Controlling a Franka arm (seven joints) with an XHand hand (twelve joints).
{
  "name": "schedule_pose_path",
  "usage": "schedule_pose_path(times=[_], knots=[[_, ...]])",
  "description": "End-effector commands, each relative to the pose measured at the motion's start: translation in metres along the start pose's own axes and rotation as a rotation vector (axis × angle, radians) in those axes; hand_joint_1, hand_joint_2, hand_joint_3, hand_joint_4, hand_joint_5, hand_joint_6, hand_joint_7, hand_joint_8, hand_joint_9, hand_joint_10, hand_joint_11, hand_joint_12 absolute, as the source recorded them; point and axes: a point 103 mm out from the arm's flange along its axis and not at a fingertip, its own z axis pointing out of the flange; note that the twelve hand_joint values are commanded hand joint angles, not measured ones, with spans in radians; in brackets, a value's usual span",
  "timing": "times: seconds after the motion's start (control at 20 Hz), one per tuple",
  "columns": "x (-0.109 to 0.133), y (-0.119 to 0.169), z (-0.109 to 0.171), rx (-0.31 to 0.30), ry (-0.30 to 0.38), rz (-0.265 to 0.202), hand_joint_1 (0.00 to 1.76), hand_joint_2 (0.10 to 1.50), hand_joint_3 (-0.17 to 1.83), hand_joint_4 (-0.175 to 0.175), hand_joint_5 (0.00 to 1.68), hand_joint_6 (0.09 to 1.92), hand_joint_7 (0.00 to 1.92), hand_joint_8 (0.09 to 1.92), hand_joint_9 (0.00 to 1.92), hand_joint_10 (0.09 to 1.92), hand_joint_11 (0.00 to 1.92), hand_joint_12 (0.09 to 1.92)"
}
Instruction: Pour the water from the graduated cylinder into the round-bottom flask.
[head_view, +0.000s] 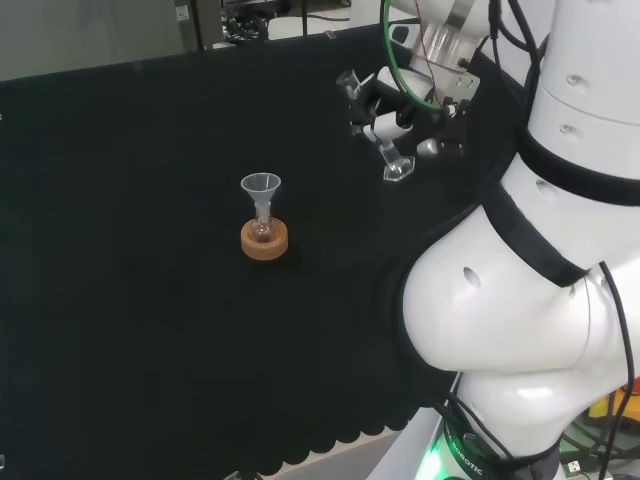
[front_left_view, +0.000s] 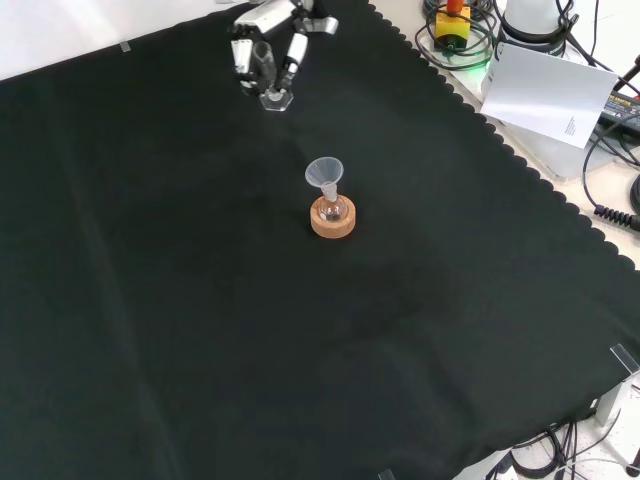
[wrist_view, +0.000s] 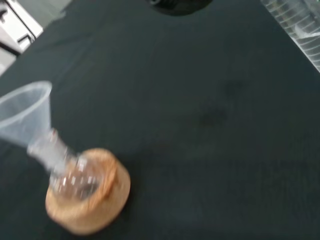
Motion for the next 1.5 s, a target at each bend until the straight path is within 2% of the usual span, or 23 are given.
schedule_pose_path(times=[0.05, 0.55, 0.8, 1.15, 1.5], knots=[[0.031, -0.028, 0.016, 0.111, -0.084, -0.011, 1.27, 1.09, 0.00, -0.175, 1.02, 0.94, 1.05, 0.93, 1.47, 0.09, 1.33, 0.70], [0.064, -0.022, 0.032, 0.304, -0.276, -0.038, 1.27, 1.09, 0.00, -0.175, 1.02, 0.94, 1.05, 0.93, 1.47, 0.09, 1.33, 0.69], [0.071, -0.014, 0.040, 0.406, -0.358, -0.010, 1.27, 1.09, 0.00, -0.175, 1.02, 0.95, 1.05, 0.93, 1.47, 0.09, 1.33, 0.69], [0.080, -0.010, 0.049, 0.497, -0.453, 0.001, 1.27, 1.09, 0.00, -0.175, 1.01, 0.95, 1.04, 0.93, 1.47, 0.09, 1.33, 0.69], [0.090, -0.006, 0.048, 0.529, -0.511, 0.021, 1.27, 1.10, 0.00, -0.175, 1.01, 0.96, 1.04, 0.94, 1.47, 0.09, 1.34, 0.69]])
